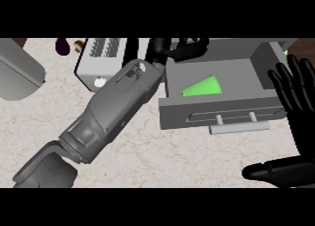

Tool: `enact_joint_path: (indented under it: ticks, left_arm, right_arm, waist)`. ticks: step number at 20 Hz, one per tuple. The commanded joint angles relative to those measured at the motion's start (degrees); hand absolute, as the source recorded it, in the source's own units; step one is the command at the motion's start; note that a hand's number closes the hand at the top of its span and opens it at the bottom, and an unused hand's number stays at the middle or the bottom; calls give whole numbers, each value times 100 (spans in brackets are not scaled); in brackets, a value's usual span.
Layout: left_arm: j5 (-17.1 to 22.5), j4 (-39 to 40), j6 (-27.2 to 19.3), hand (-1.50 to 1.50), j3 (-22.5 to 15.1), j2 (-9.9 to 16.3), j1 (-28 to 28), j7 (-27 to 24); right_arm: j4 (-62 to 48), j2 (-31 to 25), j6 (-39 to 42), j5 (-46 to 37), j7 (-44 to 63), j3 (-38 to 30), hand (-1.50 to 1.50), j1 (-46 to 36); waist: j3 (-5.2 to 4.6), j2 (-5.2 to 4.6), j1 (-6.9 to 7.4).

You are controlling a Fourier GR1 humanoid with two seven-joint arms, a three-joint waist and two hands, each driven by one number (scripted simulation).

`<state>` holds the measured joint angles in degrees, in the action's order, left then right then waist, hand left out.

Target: Pick up the cup, place it into the drawer and close the drawer

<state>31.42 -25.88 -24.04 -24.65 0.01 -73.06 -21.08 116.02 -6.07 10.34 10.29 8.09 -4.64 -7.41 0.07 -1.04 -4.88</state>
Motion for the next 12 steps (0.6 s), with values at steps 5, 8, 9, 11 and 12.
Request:
enact_joint_path:
  ticks: [5, 8, 9, 11, 12]
  left_arm:
    - [69, 379, -357, -150, -923, -1, -122, 137]
    - [146, 519, -309, -150, -942, -1, -283, 259]
    - [306, 352, -533, -150, -968, -1, -380, 348]
    - [520, 195, -571, -150, -978, -1, -274, 269]
    - [626, 106, -413, -150, -952, -1, -265, 237]
  right_arm:
    - [-246, -37, 120, 148, -126, -54, -150, -254]
    - [-38, 249, -24, -162, -207, 330, -150, 36]
    - [-133, 96, 167, 76, -234, 175, -150, -60]
    - [-245, 118, 104, 55, -205, 170, -150, -240]
    - [-225, 99, 49, 204, -31, 65, -150, -346]
  waist:
    - [6, -57, -168]
    - [0, -25, -59]
    - [5, -58, -217]
    - [4, -82, -274]
    - [1, -56, -186]
